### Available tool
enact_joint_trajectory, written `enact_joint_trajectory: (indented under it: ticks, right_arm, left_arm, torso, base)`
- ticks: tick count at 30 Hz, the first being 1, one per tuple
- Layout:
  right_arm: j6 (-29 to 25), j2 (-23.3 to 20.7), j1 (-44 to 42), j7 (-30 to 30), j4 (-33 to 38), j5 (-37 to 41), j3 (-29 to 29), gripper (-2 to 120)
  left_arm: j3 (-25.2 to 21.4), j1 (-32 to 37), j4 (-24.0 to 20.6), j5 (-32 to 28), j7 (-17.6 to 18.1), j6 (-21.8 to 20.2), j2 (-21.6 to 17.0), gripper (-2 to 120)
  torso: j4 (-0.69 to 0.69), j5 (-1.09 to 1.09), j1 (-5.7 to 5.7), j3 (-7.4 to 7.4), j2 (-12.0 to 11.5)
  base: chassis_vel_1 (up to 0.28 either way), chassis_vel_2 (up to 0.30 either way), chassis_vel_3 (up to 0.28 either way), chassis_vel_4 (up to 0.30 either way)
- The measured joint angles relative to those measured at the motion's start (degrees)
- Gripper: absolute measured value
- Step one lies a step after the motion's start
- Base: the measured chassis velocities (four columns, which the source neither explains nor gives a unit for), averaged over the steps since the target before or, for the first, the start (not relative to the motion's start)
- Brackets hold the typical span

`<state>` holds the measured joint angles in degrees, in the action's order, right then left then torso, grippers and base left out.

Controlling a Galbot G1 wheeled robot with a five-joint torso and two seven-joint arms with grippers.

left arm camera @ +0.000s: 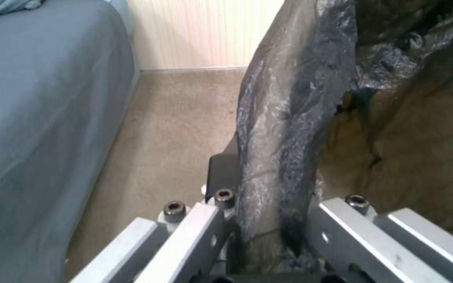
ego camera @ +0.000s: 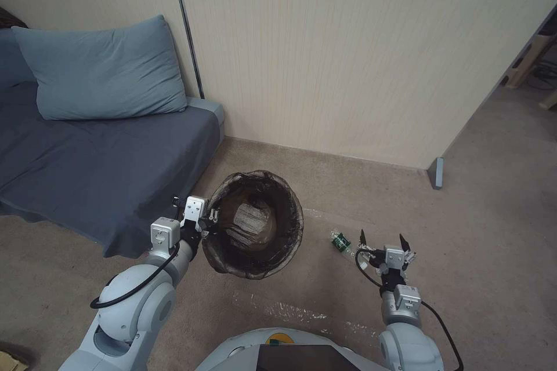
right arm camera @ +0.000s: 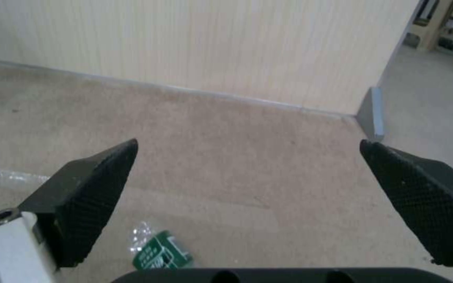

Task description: Pick up the trash bin, then pick up the garbage from the floor and place it into the trash bin.

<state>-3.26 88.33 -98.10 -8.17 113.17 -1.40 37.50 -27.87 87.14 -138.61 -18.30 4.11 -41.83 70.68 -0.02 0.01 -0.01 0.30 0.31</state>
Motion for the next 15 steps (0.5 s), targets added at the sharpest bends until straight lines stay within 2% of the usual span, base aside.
enact_joint_trajectory:
  ticks: [9,15]
  right_arm:
    - [6.6,-1.4,0.9,0.0,2.5,1.0,0.0,100]
    - [7.0,-1.6,1.0,-0.2,2.7,1.1,0.1,100]
  left_arm:
    - [-0.1,0.1,0.1,0.3,-0.2,0.2,-0.1,2]
    - [-0.2,0.3,-0.2,0.7,-0.4,0.2,0.0,2]
  torso:
    - [0.01,0.00,0.00,0.02,0.0]
    - [0.01,0.00,0.00,0.02,0.0]
  base:
    - [0.003,-0.006,-0.004,0.003]
    - [0.000,0.000,0.000,0.000]
